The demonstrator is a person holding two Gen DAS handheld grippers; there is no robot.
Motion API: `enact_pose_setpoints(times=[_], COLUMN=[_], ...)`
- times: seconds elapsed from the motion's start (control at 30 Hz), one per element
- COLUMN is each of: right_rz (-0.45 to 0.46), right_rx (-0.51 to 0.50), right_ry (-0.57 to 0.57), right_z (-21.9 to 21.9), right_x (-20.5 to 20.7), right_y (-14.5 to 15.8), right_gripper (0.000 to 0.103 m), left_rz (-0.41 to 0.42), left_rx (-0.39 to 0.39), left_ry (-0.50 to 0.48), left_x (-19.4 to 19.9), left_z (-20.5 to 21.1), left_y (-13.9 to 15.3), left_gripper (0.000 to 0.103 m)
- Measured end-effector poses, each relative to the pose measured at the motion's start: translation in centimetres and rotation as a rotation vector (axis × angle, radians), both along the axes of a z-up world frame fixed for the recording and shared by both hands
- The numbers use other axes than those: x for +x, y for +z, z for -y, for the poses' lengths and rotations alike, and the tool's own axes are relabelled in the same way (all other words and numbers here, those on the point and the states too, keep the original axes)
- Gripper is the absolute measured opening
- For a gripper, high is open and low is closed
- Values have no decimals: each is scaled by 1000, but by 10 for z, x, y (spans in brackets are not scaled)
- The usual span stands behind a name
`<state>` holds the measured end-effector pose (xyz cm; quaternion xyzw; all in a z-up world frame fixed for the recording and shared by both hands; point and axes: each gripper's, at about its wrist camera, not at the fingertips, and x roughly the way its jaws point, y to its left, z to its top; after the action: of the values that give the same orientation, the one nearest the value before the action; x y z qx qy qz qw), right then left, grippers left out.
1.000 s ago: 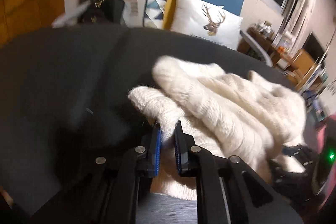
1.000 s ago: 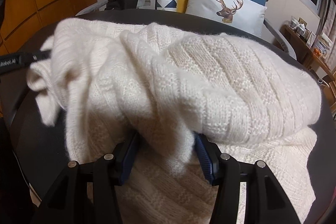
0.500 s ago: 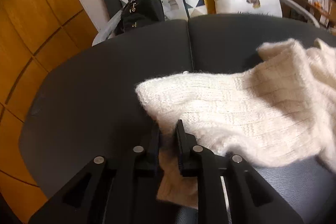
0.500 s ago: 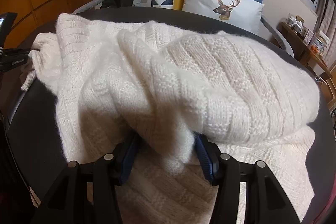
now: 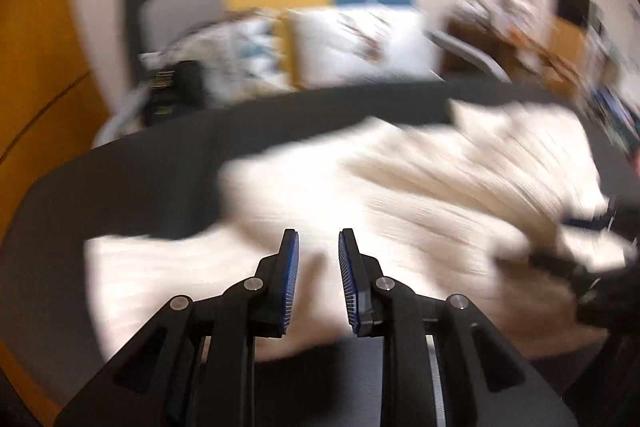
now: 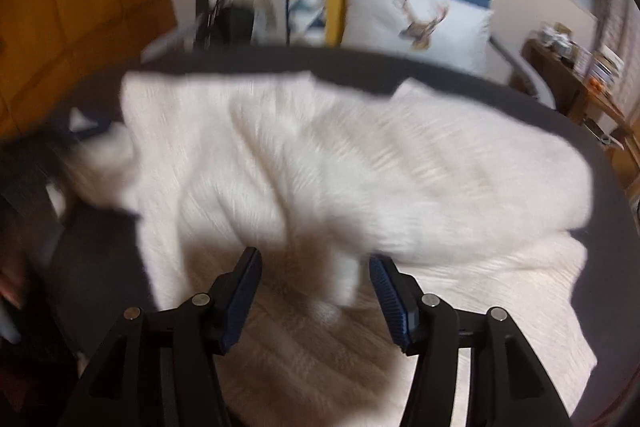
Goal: Fold clothes
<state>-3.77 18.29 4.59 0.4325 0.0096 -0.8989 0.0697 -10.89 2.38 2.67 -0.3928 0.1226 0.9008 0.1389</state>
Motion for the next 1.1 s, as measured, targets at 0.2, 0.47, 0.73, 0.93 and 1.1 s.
enact_pose_setpoints(times=[0.2, 0.47, 0.73, 0.93, 1.1], right_rz=[-2, 221, 258, 246, 196], right_rx=[34, 54, 18, 26, 18], right_ry=[-65, -66, -35, 34, 54], right_z=[-38, -44, -14, 23, 50], right_x=[26, 17, 15, 18, 10], right_y=[26, -30, -31, -34, -38], right_gripper=[57, 60, 60, 60, 62], left_rz=[70, 43, 116, 137, 112], left_rx=[-90, -177, -109, -115, -7], left_ry=[35, -54, 4, 49, 123], left_x=[-23, -40, -80, -84, -60], left_z=[-20, -12, 20, 23, 27], left_y=[-37, -42, -45, -40, -13], left_gripper=[25, 29, 72, 77, 76])
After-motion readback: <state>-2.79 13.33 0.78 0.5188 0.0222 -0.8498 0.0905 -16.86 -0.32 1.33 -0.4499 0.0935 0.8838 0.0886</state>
